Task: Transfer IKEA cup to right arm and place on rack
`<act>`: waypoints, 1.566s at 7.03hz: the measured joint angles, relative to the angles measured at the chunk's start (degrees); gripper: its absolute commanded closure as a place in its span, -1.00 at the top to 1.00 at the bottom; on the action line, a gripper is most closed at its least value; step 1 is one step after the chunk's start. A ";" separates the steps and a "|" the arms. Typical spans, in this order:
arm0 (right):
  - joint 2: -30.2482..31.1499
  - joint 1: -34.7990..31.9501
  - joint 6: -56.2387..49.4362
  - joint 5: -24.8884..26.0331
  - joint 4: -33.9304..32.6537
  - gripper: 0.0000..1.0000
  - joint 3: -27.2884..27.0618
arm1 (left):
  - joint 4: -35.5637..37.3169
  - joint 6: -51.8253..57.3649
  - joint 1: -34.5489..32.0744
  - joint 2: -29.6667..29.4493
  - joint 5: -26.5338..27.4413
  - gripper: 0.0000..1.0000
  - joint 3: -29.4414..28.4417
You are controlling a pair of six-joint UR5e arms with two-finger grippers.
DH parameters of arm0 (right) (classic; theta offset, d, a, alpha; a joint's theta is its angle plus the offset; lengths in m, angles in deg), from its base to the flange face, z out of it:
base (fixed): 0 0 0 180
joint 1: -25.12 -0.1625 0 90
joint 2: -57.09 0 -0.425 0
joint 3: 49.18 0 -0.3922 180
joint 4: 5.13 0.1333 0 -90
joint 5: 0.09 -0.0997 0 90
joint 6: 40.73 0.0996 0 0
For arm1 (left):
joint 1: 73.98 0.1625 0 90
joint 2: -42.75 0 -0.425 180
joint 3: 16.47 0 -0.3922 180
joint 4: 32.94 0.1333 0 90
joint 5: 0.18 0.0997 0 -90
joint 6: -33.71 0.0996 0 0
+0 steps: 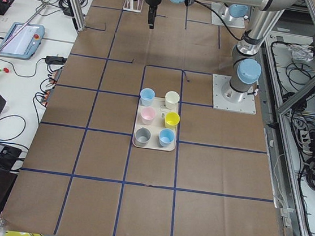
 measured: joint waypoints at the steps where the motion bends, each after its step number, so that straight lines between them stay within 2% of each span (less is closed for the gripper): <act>1: 0.03 0.00 0.06 -0.04 0.04 1.00 -0.02 | 0.02 1.63 0.33 0.29 0.00 1.00 0.20; 3: -0.01 0.00 0.22 -0.18 0.03 1.00 -0.04 | -0.02 7.20 2.67 0.51 0.00 1.00 0.54; 6: -0.21 0.00 0.02 -0.21 0.07 1.00 -0.15 | 0.75 23.42 14.38 1.05 0.00 1.00 3.81; 8: -0.20 0.00 0.00 -0.22 0.07 1.00 -0.20 | 4.31 30.55 21.33 0.85 0.06 1.00 6.84; 11: -0.19 0.00 0.14 -0.29 0.07 1.00 -0.22 | 14.44 31.76 23.71 0.71 0.15 1.00 15.15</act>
